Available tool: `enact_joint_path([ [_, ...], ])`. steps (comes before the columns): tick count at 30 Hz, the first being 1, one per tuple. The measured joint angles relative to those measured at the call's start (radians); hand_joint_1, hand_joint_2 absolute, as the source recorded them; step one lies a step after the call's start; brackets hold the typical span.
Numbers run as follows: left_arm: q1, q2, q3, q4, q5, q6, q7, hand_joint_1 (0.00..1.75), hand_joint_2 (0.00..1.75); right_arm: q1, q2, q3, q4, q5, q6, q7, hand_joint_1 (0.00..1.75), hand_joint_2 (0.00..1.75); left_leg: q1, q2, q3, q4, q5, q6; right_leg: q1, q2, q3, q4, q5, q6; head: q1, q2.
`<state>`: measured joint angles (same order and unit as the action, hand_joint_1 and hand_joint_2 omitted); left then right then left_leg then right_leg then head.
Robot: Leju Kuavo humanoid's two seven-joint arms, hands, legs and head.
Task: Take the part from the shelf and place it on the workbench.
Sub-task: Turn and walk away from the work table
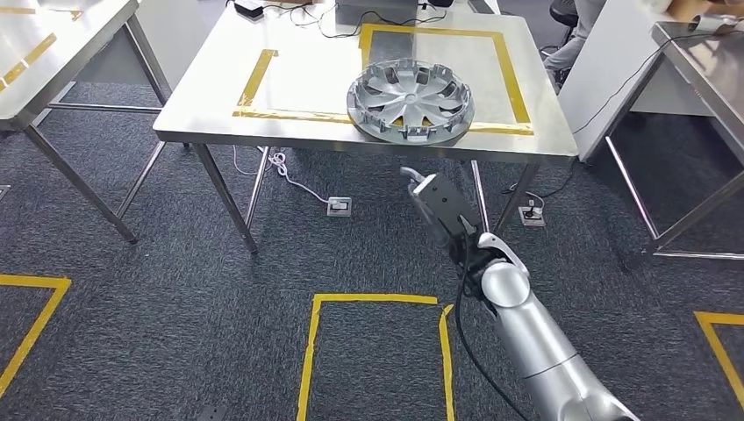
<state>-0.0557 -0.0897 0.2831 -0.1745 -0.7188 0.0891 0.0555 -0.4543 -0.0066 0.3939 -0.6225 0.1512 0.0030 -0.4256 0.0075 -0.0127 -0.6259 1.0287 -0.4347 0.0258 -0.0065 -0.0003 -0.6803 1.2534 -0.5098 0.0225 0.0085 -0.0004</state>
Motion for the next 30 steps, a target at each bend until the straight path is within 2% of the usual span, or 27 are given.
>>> enact_joint_path([
  [1, 0.006, -0.002, 0.004, 0.000, 0.002, 0.003, -0.003, 0.00, 0.00, 0.022, -0.010, -0.027, 0.051, -0.014, -0.017, 0.018, 0.00, 1.31, -0.002, -0.002, -0.009, 0.002, 0.007, -0.001, 0.004, -0.001, 0.051, -0.067, 0.012, -0.012, 0.000, 0.000],
  [2, 0.010, -0.004, 0.007, 0.001, 0.003, 0.004, -0.006, 0.00, 0.00, 0.042, -0.021, -0.053, 0.095, -0.023, -0.037, 0.043, 0.00, 1.75, -0.005, -0.004, -0.017, 0.003, 0.013, -0.003, 0.009, -0.003, 0.101, -0.141, 0.010, -0.022, 0.000, 0.000],
  [3, 0.013, -0.007, 0.009, 0.001, 0.003, 0.005, -0.007, 0.00, 0.00, 0.064, -0.033, -0.076, 0.136, -0.032, -0.056, 0.077, 0.00, 1.75, -0.005, -0.004, -0.021, 0.002, 0.018, -0.007, 0.013, -0.005, 0.137, -0.199, 0.001, -0.030, 0.000, 0.000],
  [4, 0.015, -0.010, 0.012, 0.001, 0.003, 0.008, -0.007, 0.00, 0.00, 0.088, -0.044, -0.097, 0.171, -0.042, -0.070, 0.116, 0.00, 1.75, -0.003, -0.005, -0.022, -0.001, 0.024, -0.012, 0.016, -0.008, 0.157, -0.235, -0.013, -0.036, 0.001, 0.000],
  [5, 0.017, -0.012, 0.014, 0.002, 0.004, 0.011, -0.007, 0.00, 0.00, 0.118, -0.055, -0.120, 0.206, -0.056, -0.080, 0.163, 0.00, 1.75, -0.001, -0.006, -0.022, -0.004, 0.029, -0.019, 0.020, -0.011, 0.164, -0.251, -0.014, -0.039, 0.003, 0.000],
  [7, 0.024, -0.013, 0.020, 0.003, 0.007, 0.016, -0.008, 0.00, 0.00, 0.192, -0.072, -0.163, 0.266, -0.094, -0.086, 0.265, 0.00, 1.75, 0.001, -0.005, -0.024, -0.005, 0.030, -0.031, 0.016, -0.014, 0.167, -0.267, 0.002, -0.046, 0.006, 0.000],
  [8, 0.027, -0.013, 0.024, 0.004, 0.009, 0.017, -0.008, 0.00, 0.00, 0.232, -0.079, -0.185, 0.291, -0.117, -0.088, 0.316, 0.00, 1.75, -0.001, -0.003, -0.031, 0.008, 0.013, -0.036, 0.013, -0.016, 0.168, -0.275, 0.011, -0.050, 0.005, 0.000],
  [9, 0.030, -0.013, 0.026, 0.004, 0.009, 0.017, -0.010, 0.00, 0.00, 0.273, -0.083, -0.207, 0.314, -0.144, -0.090, 0.367, 0.00, 1.75, -0.001, 0.000, -0.044, 0.044, -0.019, -0.040, 0.009, -0.019, 0.166, -0.281, 0.019, -0.053, 0.004, 0.000],
  [11, 0.034, -0.008, 0.030, 0.004, 0.010, 0.016, -0.015, 0.00, 0.00, 0.346, -0.088, -0.254, 0.354, -0.206, -0.103, 0.469, 0.00, 1.75, 0.002, 0.006, -0.082, 0.165, -0.104, -0.049, 0.008, -0.023, 0.155, -0.277, 0.028, -0.055, 0.002, 0.000],
  [12, 0.035, -0.004, 0.033, 0.005, 0.012, 0.015, -0.018, 0.00, 0.00, 0.376, -0.087, -0.281, 0.372, -0.240, -0.115, 0.519, 0.00, 1.75, 0.003, 0.007, -0.096, 0.223, -0.134, -0.053, 0.007, -0.025, 0.147, -0.272, 0.031, -0.054, 0.002, 0.000],
  [13, 0.036, 0.000, 0.037, 0.005, 0.014, 0.014, -0.020, 0.00, 0.00, 0.400, -0.084, -0.308, 0.385, -0.271, -0.129, 0.557, 0.00, 1.75, 0.004, 0.008, -0.097, 0.253, -0.145, -0.057, 0.007, -0.025, 0.139, -0.266, 0.033, -0.053, 0.002, 0.000],
  [14, 0.037, 0.005, 0.041, 0.005, 0.016, 0.013, -0.020, 0.00, 0.00, 0.418, -0.077, -0.336, 0.396, -0.298, -0.140, 0.584, 0.00, 1.75, 0.004, 0.008, -0.078, 0.244, -0.138, -0.059, 0.005, -0.024, 0.130, -0.259, 0.034, -0.052, 0.002, 0.000],
  [16, 0.037, 0.015, 0.047, 0.005, 0.018, 0.012, -0.018, 0.00, 0.00, 0.440, -0.060, -0.388, 0.412, -0.335, -0.152, 0.609, 0.00, 1.75, 0.005, 0.008, 0.007, 0.124, -0.101, -0.060, 0.002, -0.020, 0.113, -0.243, 0.035, -0.049, 0.002, 0.000],
  [17, 0.036, 0.018, 0.049, 0.005, 0.017, 0.011, -0.018, 0.00, 0.00, 0.445, -0.051, -0.409, 0.417, -0.345, -0.152, 0.612, 0.00, 1.75, 0.003, 0.007, 0.048, 0.065, -0.085, -0.057, 0.001, -0.018, 0.106, -0.237, 0.036, -0.045, 0.001, 0.000],
  [18, 0.036, 0.021, 0.051, 0.005, 0.015, 0.010, -0.017, 0.00, 0.00, 0.449, -0.043, -0.427, 0.422, -0.350, -0.151, 0.613, 0.00, 1.75, 0.001, 0.006, 0.074, 0.023, -0.077, -0.051, 0.001, -0.016, 0.102, -0.232, 0.037, -0.040, 0.001, 0.000],
  [19, 0.036, 0.022, 0.051, 0.005, 0.014, 0.009, -0.017, 0.00, 0.00, 0.451, -0.036, -0.441, 0.425, -0.353, -0.151, 0.613, 0.00, 1.75, -0.002, 0.005, 0.083, 0.006, -0.077, -0.044, 0.002, -0.014, 0.099, -0.229, 0.040, -0.034, 0.001, 0.000],
  [21, 0.036, 0.025, 0.052, 0.005, 0.010, 0.008, -0.016, 0.00, 0.00, 0.456, -0.023, -0.461, 0.432, -0.356, -0.147, 0.612, 0.00, 1.75, -0.003, 0.004, 0.076, 0.004, -0.067, -0.028, 0.003, -0.012, 0.094, -0.228, 0.048, -0.020, 0.000, 0.000],
  [22, 0.035, 0.026, 0.053, 0.006, 0.006, 0.005, -0.015, 0.00, 0.00, 0.458, -0.019, -0.468, 0.435, -0.356, -0.140, 0.610, 0.00, 1.75, -0.002, 0.006, 0.072, 0.000, -0.062, -0.020, 0.001, -0.010, 0.090, -0.224, 0.044, -0.013, 0.000, 0.000],
  [23, 0.035, 0.027, 0.053, 0.005, 0.000, 0.003, -0.014, 0.00, 0.00, 0.460, -0.016, -0.474, 0.437, -0.355, -0.131, 0.605, 0.00, 1.75, -0.001, 0.007, 0.066, -0.003, -0.055, -0.011, 0.000, -0.008, 0.083, -0.209, 0.026, -0.007, 0.001, 0.000],
  [24, 0.035, 0.027, 0.053, 0.005, -0.006, 0.000, -0.013, 0.00, 0.00, 0.461, -0.014, -0.478, 0.439, -0.352, -0.118, 0.596, 0.00, 1.75, 0.001, 0.008, 0.059, -0.005, -0.046, -0.004, -0.002, -0.007, 0.070, -0.176, -0.005, -0.002, 0.002, 0.000],
  [25, 0.035, 0.028, 0.053, 0.005, -0.011, -0.003, -0.013, 0.00, 0.00, 0.462, -0.013, -0.481, 0.441, -0.348, -0.106, 0.582, 0.00, 1.75, 0.001, 0.009, 0.050, -0.005, -0.039, 0.001, -0.004, -0.006, 0.052, -0.124, -0.050, 0.003, 0.004, 0.000],
  [26, 0.034, 0.029, 0.053, 0.005, -0.015, -0.004, -0.013, 0.00, 0.00, 0.462, -0.012, -0.482, 0.442, -0.345, -0.095, 0.568, 0.00, 1.75, 0.001, 0.010, 0.038, -0.004, -0.030, 0.004, -0.004, -0.006, 0.031, -0.058, -0.094, 0.007, 0.005, 0.000],
  [27, 0.034, 0.030, 0.053, 0.005, -0.017, -0.004, -0.013, 0.00, 0.00, 0.462, -0.012, -0.483, 0.443, -0.341, -0.086, 0.556, 0.00, 1.75, 0.001, 0.011, 0.025, -0.002, -0.021, 0.004, -0.005, -0.006, 0.015, 0.003, -0.126, 0.010, 0.005, 0.000],
  [28, 0.034, 0.030, 0.053, 0.005, -0.018, -0.004, -0.013, 0.00, 0.00, 0.462, -0.012, -0.484, 0.444, -0.339, -0.081, 0.548, 0.00, 1.75, 0.001, 0.011, 0.011, 0.000, -0.012, 0.003, -0.006, -0.006, 0.010, 0.042, -0.136, 0.011, 0.005, 0.000],
  [29, 0.034, 0.030, 0.053, 0.005, -0.018, -0.003, -0.014, 0.00, 0.00, 0.462, -0.012, -0.485, 0.445, -0.338, -0.077, 0.542, 0.00, 1.75, 0.001, 0.011, -0.002, 0.002, -0.003, 0.000, -0.007, -0.006, 0.023, 0.047, -0.124, 0.012, 0.005, 0.000],
  [30, 0.034, 0.030, 0.053, 0.005, -0.017, -0.001, -0.016, 0.00, 0.00, 0.462, -0.013, -0.486, 0.446, -0.336, -0.075, 0.535, 0.00, 1.75, 0.001, 0.011, -0.015, 0.004, 0.006, -0.002, -0.008, -0.006, 0.057, 0.013, -0.096, 0.011, 0.006, 0.000],
])
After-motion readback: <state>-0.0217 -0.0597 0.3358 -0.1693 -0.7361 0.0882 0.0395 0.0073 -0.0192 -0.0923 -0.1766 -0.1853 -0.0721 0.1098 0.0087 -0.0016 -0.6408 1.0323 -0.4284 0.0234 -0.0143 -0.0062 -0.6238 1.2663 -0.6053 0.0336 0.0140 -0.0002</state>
